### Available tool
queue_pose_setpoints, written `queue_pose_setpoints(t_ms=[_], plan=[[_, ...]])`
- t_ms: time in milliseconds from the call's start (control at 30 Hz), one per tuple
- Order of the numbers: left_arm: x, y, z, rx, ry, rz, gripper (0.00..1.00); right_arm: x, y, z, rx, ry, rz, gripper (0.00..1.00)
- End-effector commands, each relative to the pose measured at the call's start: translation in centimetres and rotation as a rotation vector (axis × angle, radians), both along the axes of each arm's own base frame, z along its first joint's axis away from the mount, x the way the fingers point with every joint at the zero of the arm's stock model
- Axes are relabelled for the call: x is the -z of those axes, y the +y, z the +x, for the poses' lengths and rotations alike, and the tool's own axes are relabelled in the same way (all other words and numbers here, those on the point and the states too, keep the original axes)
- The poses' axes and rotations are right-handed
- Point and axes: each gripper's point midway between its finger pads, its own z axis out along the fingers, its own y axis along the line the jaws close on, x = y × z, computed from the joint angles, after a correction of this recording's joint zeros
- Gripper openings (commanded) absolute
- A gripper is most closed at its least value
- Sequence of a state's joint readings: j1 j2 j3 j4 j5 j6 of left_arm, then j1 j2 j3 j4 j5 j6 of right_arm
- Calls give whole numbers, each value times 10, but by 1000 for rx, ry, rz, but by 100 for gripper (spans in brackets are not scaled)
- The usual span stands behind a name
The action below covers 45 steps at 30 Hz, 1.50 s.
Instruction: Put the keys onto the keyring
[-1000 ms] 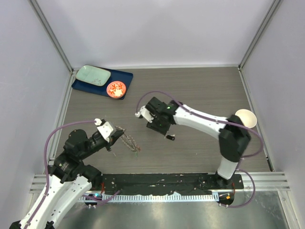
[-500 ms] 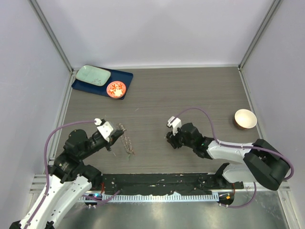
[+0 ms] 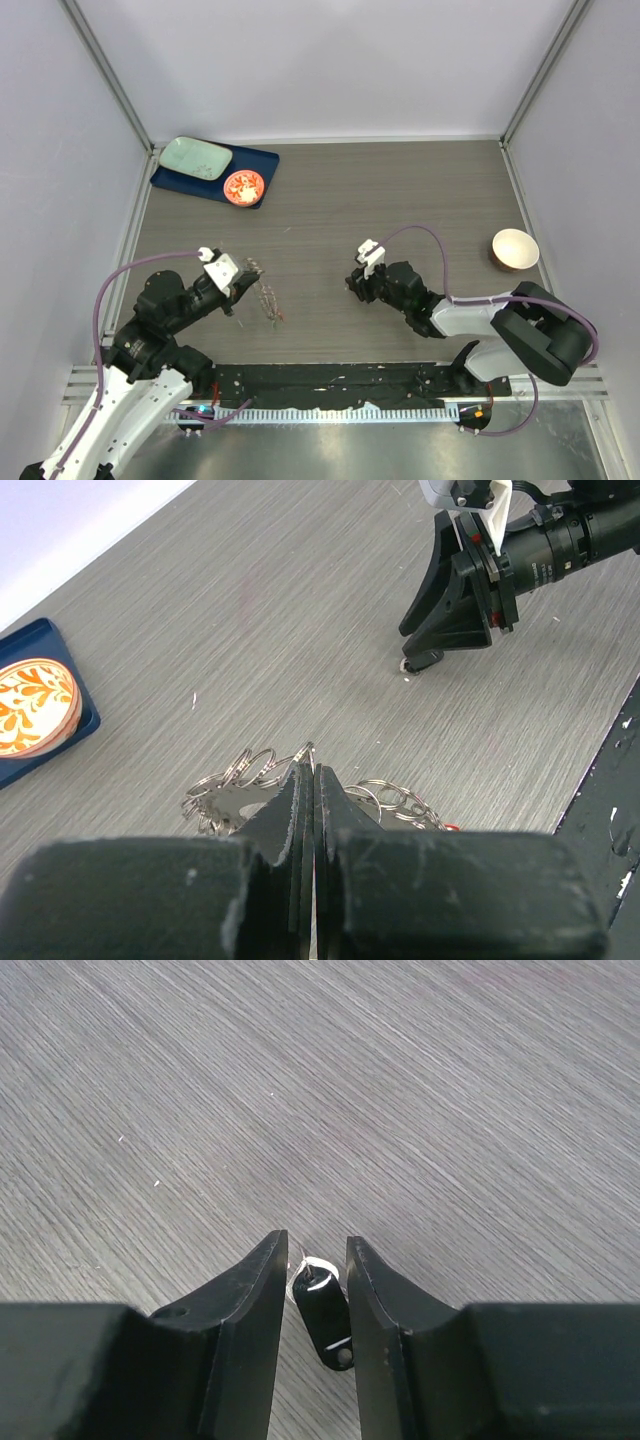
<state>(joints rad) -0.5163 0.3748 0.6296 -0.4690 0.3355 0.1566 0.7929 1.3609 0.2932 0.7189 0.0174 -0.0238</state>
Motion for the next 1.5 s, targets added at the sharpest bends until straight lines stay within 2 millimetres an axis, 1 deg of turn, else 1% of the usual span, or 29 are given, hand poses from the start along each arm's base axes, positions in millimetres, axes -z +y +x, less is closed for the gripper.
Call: queue_pose_setpoints(t_ms=[0,200,400,533,567,600,800,1033,1467], plan=[[-15,-1,6,-15,-43,-36,0,-14,4,10,22,-54,41,36],[-14,-2,7,-12,-38,-33,0,2,4,6,3,2,-8,36],[-12,-2,8,-13,-32,-30,0,10,3,6,1,27,-37,35],[-11,-2,8,-16,-29,-27,0,11,2,8,3,27,-42,34],[-12,-2,8,-15,-31,-27,0,11,7,4,-31,32,-34,34],[-12,-2,8,-15,-30,-28,0,13,7,4,-33,37,-38,34],[-10,-3,9,-16,-24,-23,0,12,10,6,-45,28,-41,33],[-10,-3,9,-15,-23,-25,0,16,12,7,-52,36,-49,29],[-10,-3,9,-15,-22,-24,0,26,10,12,-38,50,-97,25]])
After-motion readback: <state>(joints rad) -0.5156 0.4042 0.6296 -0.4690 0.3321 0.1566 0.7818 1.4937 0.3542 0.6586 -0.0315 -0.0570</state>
